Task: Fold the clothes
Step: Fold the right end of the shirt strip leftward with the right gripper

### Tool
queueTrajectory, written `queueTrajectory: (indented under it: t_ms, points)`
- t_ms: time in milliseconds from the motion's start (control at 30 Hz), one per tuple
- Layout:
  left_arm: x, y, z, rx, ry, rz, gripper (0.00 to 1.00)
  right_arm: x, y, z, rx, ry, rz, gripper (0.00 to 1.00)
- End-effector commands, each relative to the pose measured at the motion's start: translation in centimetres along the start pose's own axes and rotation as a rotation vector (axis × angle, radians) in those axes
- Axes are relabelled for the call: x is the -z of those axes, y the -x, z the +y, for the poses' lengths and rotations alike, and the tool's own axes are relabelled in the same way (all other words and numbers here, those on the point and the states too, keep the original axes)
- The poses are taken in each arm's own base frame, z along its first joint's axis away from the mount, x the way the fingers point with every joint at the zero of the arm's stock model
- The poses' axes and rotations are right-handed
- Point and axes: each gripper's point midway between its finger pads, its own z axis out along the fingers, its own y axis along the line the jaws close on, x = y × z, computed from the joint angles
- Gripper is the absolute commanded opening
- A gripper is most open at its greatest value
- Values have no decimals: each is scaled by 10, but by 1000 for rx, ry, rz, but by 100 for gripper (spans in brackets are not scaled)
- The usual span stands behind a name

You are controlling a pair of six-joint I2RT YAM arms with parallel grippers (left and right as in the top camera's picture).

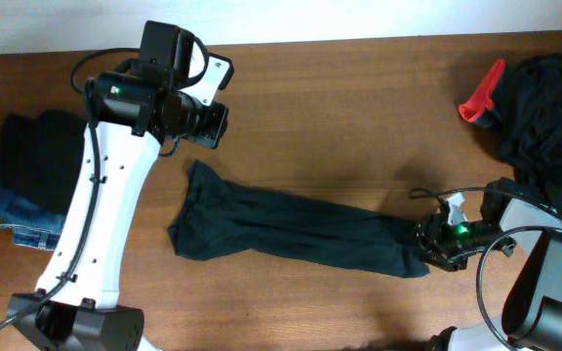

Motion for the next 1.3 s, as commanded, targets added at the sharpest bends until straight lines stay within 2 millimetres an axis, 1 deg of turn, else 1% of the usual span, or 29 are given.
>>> queueTrajectory:
  t_ms: [0,67,133,267,300,400,500,533,633,733,800,867,933,967,1000,1067,1167,1267]
  points:
    - [11,5,2,-1,14,-32,39,-6,-8,-2,8,7,33,54]
    - [11,5,2,-1,13,-31,39,-6,-8,-4,8,-1,33,52]
    - [11,5,2,-1,13,-31,39,-6,-6,-5,12,-12,27,43]
    - [11,5,2,-1,13,-30,39,-6,3,-5,27,-12,-6,15]
    - [11,5,2,-1,13,-30,39,-3,11,-4,30,-13,-29,4]
    - [11,5,2,-1,14,-31,39,6,23,2,4,-20,-59,4]
    - [11,5,2,-1,14,-32,39,23,35,8,-17,-54,-85,4]
    - [14,5,2,-1,15,-38,39,37,41,7,-29,-109,-94,4]
    - [25,7,1,-4,20,-66,39,66,50,4,-32,-235,-109,4]
    - [39,11,-1,-10,26,-103,39,93,62,7,-48,-315,-152,4]
    - [49,14,-1,-13,31,-131,39,111,70,20,-48,-317,-183,4]
    - [58,16,-2,-16,35,-154,39,126,76,35,-19,-318,-208,4]
    - [68,19,-2,-19,46,-181,40,134,79,52,18,-319,-221,4]
    - [75,21,-2,-21,52,-198,39,137,79,64,49,-321,-222,4]
    - [86,24,0,-5,72,-228,40,135,77,84,106,-323,-218,4]
    - [98,26,3,10,99,-260,39,126,72,108,184,-326,-199,4]
    - [122,29,6,24,143,-316,39,101,59,139,269,-329,-157,4]
    - [148,30,8,25,183,-377,39,73,41,171,341,-327,-119,4]
